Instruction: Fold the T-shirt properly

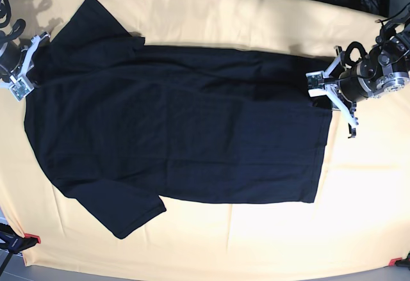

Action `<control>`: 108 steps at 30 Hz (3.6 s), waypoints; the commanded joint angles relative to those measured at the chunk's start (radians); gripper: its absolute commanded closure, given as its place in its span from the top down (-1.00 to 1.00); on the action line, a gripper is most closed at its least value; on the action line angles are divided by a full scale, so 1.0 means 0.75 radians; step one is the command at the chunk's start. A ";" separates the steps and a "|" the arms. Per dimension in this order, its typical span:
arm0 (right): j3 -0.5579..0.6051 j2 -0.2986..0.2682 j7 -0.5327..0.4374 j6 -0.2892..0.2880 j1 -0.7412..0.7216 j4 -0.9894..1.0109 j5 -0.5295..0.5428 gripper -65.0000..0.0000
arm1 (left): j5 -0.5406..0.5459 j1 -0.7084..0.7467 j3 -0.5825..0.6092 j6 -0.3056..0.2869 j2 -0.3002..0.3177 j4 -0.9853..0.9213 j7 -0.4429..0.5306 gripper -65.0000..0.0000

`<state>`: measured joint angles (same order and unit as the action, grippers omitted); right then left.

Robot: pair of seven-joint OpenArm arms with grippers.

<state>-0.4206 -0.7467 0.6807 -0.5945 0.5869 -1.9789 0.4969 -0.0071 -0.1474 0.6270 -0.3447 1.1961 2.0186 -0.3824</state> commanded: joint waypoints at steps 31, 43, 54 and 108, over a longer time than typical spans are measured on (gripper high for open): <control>-0.014 -0.016 0.357 -0.138 -0.060 -0.108 0.675 0.05 | 0.032 -0.022 -0.017 0.034 -0.017 -0.082 -0.104 0.50; -0.013 0.190 0.305 -0.138 0.200 -0.239 0.556 0.05 | 0.091 -0.022 -0.017 0.031 -0.017 -0.082 -0.083 0.50; 0.240 0.331 0.102 -0.138 0.194 -0.133 0.112 0.06 | 0.091 -0.022 -0.017 0.031 -0.017 -0.082 -0.083 0.50; 0.260 0.232 -0.076 -0.131 -0.395 -0.012 -0.063 -1.00 | 0.091 -0.022 -0.017 0.031 -0.017 -0.082 -0.095 0.50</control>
<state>-0.2184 -0.5541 0.6468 -0.6968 0.3004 -1.9755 0.4381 0.0643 -0.1501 0.6273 -0.3328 1.1606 1.9476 -0.4614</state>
